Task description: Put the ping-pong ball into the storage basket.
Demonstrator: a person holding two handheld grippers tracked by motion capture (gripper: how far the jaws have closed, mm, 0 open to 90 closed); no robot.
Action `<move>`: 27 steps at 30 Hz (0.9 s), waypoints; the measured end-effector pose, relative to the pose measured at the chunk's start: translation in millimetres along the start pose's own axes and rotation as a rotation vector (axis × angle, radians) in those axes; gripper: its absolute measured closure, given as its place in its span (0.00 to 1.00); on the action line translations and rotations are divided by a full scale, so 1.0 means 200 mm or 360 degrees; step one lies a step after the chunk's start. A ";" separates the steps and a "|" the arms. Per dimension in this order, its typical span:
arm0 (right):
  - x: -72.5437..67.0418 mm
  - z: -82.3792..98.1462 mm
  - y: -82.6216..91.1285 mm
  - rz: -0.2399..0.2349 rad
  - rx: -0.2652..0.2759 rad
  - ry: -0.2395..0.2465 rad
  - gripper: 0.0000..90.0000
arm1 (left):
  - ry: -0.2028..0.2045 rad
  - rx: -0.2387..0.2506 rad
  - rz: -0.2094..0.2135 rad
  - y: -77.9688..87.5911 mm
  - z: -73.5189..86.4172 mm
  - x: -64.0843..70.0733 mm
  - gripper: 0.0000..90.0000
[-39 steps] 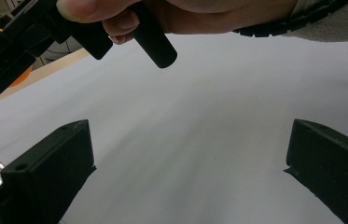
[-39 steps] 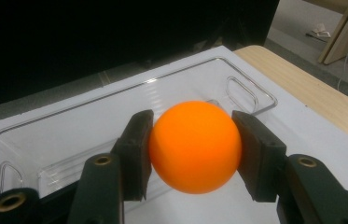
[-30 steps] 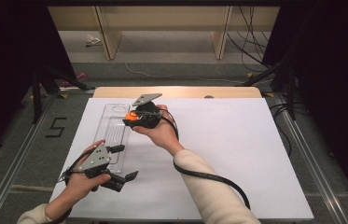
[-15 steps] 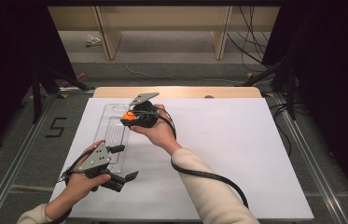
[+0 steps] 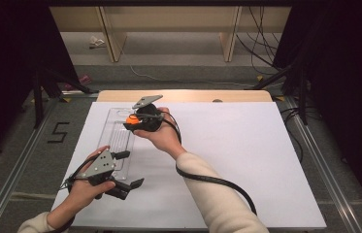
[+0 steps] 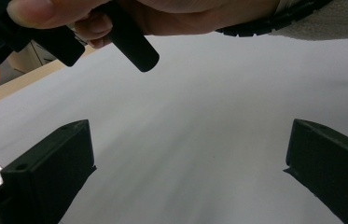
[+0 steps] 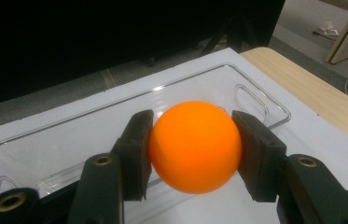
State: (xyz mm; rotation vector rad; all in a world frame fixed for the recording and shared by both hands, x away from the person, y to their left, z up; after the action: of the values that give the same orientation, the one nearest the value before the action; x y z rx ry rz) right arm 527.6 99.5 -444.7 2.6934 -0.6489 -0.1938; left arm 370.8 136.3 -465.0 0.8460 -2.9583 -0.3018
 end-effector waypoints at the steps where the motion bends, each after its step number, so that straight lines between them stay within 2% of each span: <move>1: 0.00 0.00 0.00 -0.0001 0.0001 0.0003 0.57 | -0.0005 -0.0001 0.0000 0.00 0.00 0.00 0.01; 27: -0.02 -0.02 -0.08 -0.0020 -0.0028 0.0015 0.57 | -0.0011 -0.0003 0.0007 0.00 0.00 0.00 0.01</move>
State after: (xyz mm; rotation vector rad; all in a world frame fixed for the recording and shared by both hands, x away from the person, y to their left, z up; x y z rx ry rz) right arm 531.6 115.7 -446.6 2.6806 -0.6243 -0.1889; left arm 370.5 136.3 -465.1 0.8395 -2.9653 -0.3074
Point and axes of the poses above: each handheld gripper's, and its own axes: y roughly backward along the jaws, z roughly out of its underside, x roughly to its right, the point moved 8 cm from there along -y, roughly forward along the jaws, and after that the axes turned 10 degrees about x, right-handed, at the moved point
